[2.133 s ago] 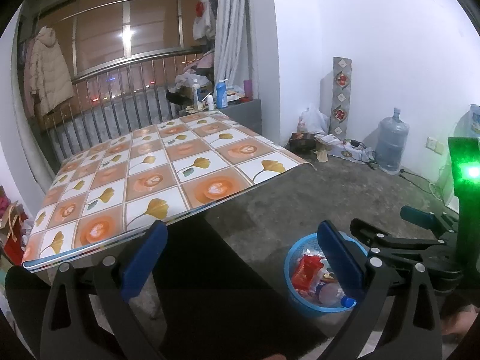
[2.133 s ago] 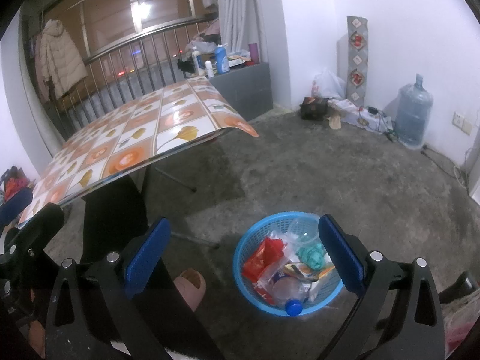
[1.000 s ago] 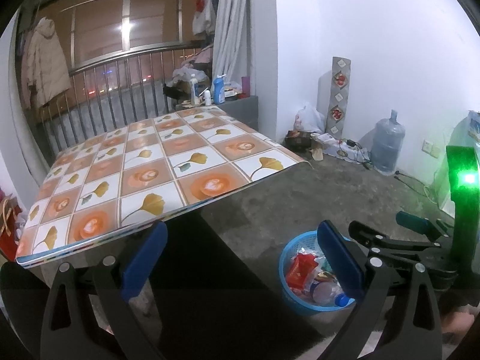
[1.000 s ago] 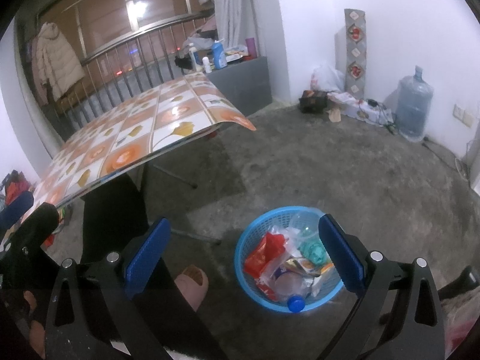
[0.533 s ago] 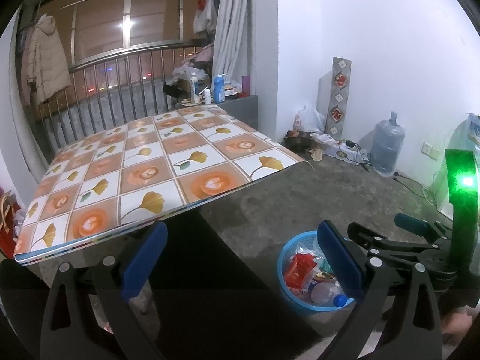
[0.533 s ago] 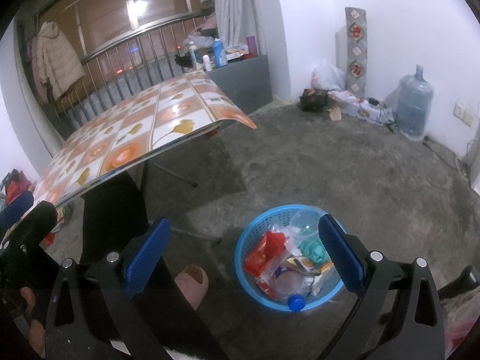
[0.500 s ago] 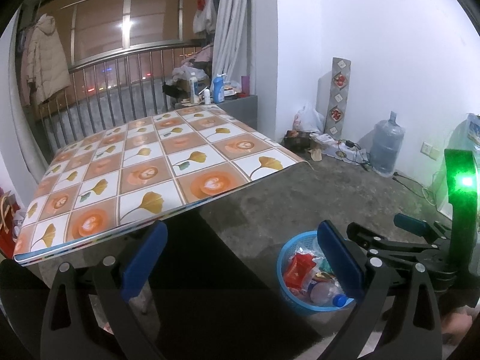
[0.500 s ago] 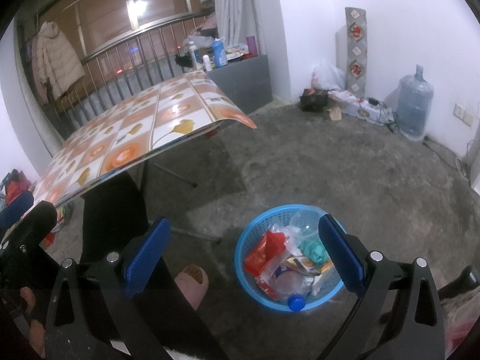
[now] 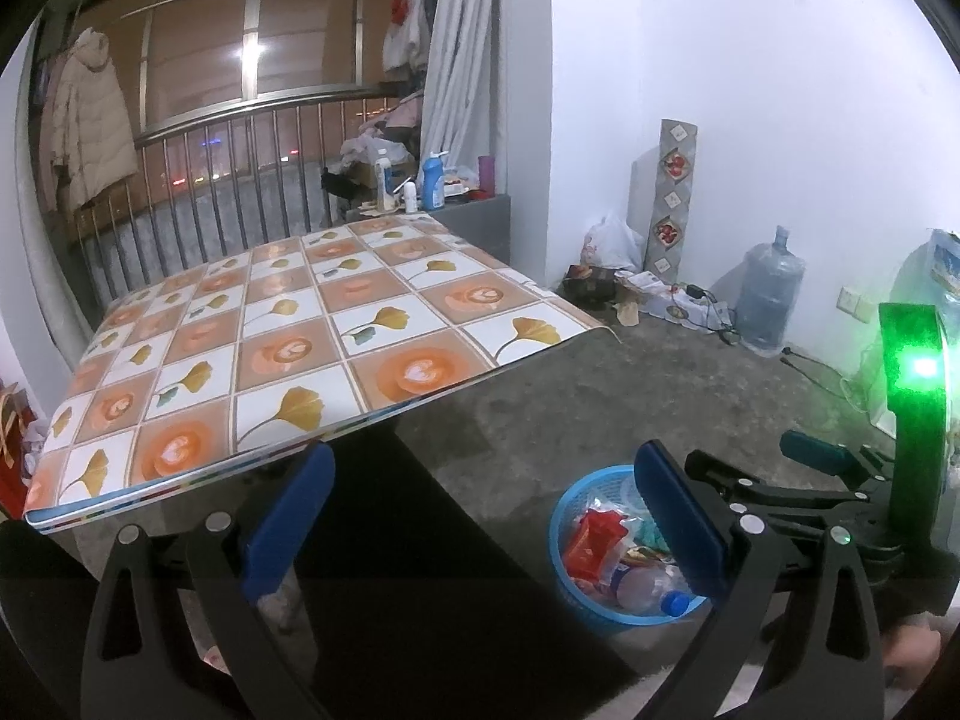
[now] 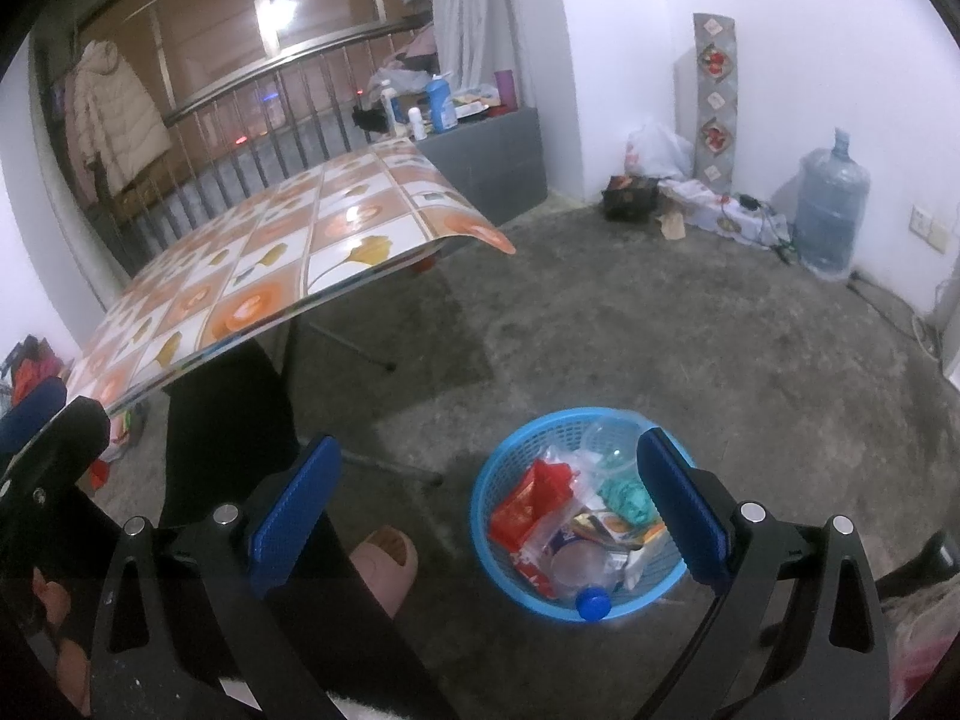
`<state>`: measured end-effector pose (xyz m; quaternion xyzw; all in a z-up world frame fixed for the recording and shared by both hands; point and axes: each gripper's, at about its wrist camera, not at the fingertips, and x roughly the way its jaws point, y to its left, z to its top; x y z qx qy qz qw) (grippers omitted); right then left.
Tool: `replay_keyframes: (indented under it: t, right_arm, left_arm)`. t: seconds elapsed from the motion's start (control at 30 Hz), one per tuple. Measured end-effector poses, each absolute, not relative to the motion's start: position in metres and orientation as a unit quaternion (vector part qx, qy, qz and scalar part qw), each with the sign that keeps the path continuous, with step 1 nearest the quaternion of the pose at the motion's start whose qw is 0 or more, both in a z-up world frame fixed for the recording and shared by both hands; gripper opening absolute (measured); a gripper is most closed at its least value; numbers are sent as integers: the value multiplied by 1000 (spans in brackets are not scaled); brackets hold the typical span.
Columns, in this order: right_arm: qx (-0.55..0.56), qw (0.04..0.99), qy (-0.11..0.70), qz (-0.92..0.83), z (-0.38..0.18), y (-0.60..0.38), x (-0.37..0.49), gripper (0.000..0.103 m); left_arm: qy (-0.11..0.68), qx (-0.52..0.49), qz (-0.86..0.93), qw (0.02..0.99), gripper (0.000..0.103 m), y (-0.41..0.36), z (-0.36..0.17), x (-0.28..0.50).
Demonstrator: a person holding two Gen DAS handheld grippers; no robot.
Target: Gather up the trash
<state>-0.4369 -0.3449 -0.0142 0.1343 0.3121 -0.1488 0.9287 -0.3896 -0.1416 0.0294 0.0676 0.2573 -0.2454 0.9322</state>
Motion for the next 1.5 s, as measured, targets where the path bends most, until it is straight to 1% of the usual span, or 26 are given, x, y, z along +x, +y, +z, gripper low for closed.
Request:
replay_keyframes:
  t: [1.5]
  right_arm:
    - [135,926,321,-142,-16,-346,-437,95]
  left_arm:
    - [254,67,-246,933,98,-141,33,-389]
